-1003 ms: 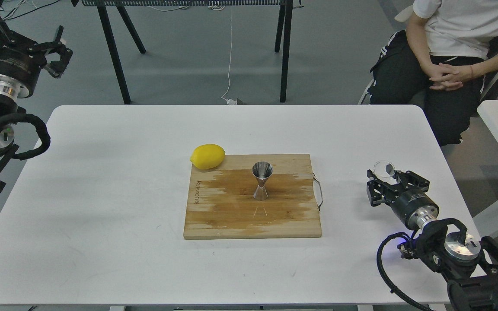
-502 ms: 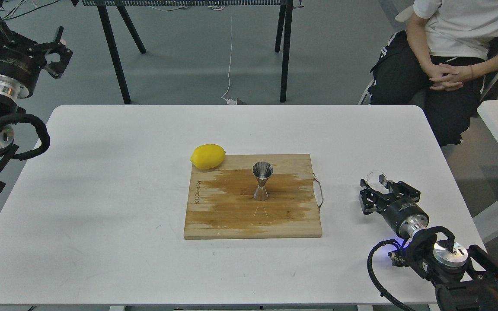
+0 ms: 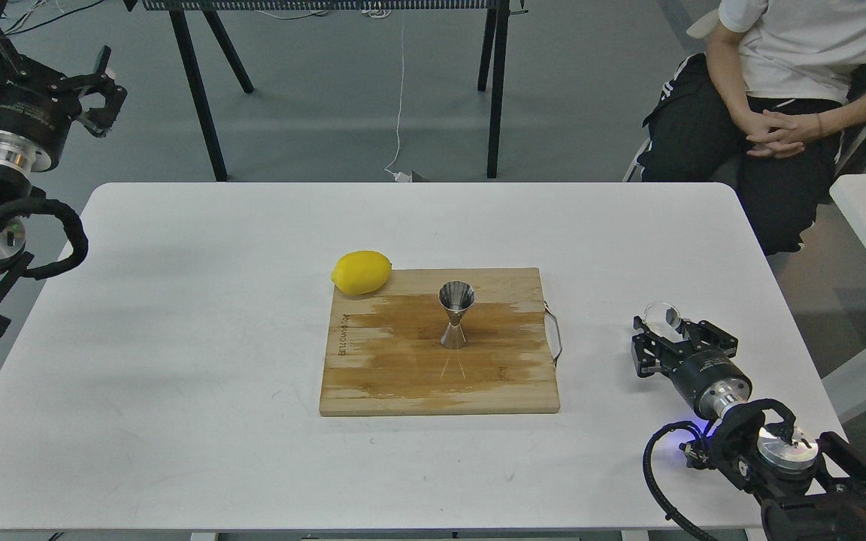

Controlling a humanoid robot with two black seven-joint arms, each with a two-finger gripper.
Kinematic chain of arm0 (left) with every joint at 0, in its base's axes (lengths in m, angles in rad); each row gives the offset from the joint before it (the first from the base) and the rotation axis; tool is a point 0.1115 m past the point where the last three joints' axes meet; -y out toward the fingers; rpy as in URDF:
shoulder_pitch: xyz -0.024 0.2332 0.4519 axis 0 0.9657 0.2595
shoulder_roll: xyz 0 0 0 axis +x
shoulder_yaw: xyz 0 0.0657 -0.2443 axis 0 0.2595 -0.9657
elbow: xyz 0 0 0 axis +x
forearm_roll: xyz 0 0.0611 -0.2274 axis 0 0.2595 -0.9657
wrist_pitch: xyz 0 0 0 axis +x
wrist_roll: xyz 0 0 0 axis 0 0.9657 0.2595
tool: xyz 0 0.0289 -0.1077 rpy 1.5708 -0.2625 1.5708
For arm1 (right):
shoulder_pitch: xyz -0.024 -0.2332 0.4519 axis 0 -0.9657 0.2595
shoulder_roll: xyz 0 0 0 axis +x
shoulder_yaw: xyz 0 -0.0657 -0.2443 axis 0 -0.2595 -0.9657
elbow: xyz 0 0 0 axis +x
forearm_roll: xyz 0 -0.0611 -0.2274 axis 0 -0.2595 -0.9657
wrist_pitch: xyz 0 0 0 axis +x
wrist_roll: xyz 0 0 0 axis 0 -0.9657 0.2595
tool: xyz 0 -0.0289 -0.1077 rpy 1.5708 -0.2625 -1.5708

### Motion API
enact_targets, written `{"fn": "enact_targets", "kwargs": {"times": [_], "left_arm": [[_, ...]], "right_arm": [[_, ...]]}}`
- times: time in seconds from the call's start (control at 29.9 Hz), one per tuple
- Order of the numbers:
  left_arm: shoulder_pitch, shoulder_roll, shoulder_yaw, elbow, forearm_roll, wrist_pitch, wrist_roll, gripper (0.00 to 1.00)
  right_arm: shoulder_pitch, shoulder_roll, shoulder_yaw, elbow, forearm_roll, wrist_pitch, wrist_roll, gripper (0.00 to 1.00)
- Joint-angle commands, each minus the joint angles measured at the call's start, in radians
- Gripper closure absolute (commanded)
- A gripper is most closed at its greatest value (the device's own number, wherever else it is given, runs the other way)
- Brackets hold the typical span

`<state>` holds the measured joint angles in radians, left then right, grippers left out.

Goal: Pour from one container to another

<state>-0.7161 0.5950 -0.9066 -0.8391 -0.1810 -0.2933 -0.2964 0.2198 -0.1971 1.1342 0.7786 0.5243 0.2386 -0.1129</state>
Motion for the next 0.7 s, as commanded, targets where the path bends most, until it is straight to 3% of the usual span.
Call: {"fn": "enact_targets", "kwargs": {"times": [0.0,0.1,0.27,0.33,0.37,0.4,0.67], "left_arm": [[0.000,0.000,0.000,0.000,0.000,0.000,0.000,0.00],[0.000,0.000,0.000,0.000,0.000,0.000,0.000,0.00],[0.000,0.000,0.000,0.000,0.000,0.000,-0.001,0.00],[0.000,0.000,0.000,0.000,0.000,0.000,-0.001,0.00],[0.000,0.000,0.000,0.000,0.000,0.000,-0.001,0.00],[0.000,0.000,0.000,0.000,0.000,0.000,-0.001,0.00],[0.000,0.000,0.000,0.000,0.000,0.000,-0.001,0.00]], "right_arm": [[-0.002,0.002,0.031,-0.001,0.000,0.007,0.002,0.38],[-0.011,0.002,0.077,-0.002,0.000,0.007,0.002,0.55],[-0.011,0.004,0.085,-0.002,0.000,0.007,0.002,0.55],[-0.013,0.002,0.085,-0.002,0.000,0.005,0.002,0.43],[-0.014,0.004,0.087,-0.002,0.000,0.005,0.002,0.25],[-0.014,0.005,0.087,-0.004,0.002,0.001,0.004,0.02],[-0.014,0.007,0.087,-0.009,0.002,0.001,0.007,0.03]]}}
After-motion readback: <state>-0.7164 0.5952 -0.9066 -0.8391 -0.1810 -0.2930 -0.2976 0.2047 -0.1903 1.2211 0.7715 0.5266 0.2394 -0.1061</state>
